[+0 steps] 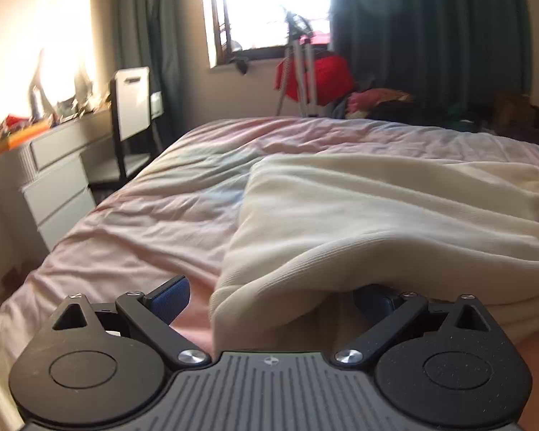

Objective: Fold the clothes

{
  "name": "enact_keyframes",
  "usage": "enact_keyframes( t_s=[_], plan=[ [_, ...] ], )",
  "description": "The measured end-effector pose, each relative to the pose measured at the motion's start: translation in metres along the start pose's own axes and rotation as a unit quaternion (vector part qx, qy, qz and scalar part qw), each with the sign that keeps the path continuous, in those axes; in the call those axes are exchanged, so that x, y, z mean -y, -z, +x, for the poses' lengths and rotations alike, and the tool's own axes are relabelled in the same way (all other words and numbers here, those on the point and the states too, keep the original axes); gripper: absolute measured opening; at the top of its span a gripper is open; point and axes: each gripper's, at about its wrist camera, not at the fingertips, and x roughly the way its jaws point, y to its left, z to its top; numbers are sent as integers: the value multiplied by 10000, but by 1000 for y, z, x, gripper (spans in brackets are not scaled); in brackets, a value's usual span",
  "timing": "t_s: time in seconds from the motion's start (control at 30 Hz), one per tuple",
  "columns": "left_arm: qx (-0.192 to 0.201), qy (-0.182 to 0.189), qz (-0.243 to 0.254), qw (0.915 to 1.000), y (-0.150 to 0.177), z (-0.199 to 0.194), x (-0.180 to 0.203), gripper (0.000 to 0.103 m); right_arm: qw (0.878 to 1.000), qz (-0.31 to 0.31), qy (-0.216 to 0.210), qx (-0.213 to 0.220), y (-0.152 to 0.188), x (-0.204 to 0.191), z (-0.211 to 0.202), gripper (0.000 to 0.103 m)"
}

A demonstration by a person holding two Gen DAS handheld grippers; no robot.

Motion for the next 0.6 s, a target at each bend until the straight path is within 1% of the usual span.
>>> enact_keyframes(
  t_s=[0.03,0.07,0.1,0.17,0.2,0.23,0.27,0.33,0.37,0.4,0.43,0.47,0.5,0.53,0.6],
  plan=[
    [-23,-132,-122,9998,-1,1,-5,98,10000,-8,-40,18,0,-1,-2,37],
    [-14,-181,-276,9995,-2,-1,-11,98,10000,-44,-69,38,0,-3,-4,38],
    [7,-140,-439,9989,-3,-3,-17,98,9999,-125,-61,87,1,-6,-7,38],
    [65,-31,-725,9973,-5,-7,-28,91,9987,-420,-170,224,4,-15,-14,37],
    [96,42,-767,9970,-5,-10,-30,83,9977,-574,-232,293,6,-20,-19,37],
    [122,98,-713,9973,-5,-13,-30,74,9967,-687,-285,327,7,-25,-21,37],
    [156,148,-614,9979,-5,-16,-27,70,9957,-791,-337,352,7,-29,-23,37],
    [232,241,-381,9987,-4,-22,-23,56,9950,-889,-270,356,8,-32,-22,36],
    [281,280,-221,9990,-4,-24,-20,52,9953,-881,-222,341,7,-30,-21,36],
    [330,318,-60,9989,-4,-26,-16,44,9956,-861,-173,323,7,-28,-19,36],
    [379,356,101,9986,-4,-28,-13,38,9964,-789,-148,285,6,-25,-17,36],
    [416,393,224,9981,-4,-31,-11,36,9971,-706,-128,243,6,-22,-15,36],
    [445,430,315,9976,-3,-33,-10,31,9978,-623,-108,201,5,-18,-13,36],
    [460,490,397,9969,-3,-35,-10,24,9981,-583,-83,155,6,-16,-12,37],
    [457,627,558,9954,-4,-39,-12,19,9986,-521,-31,62,7,-12,-10,37]
  ],
)
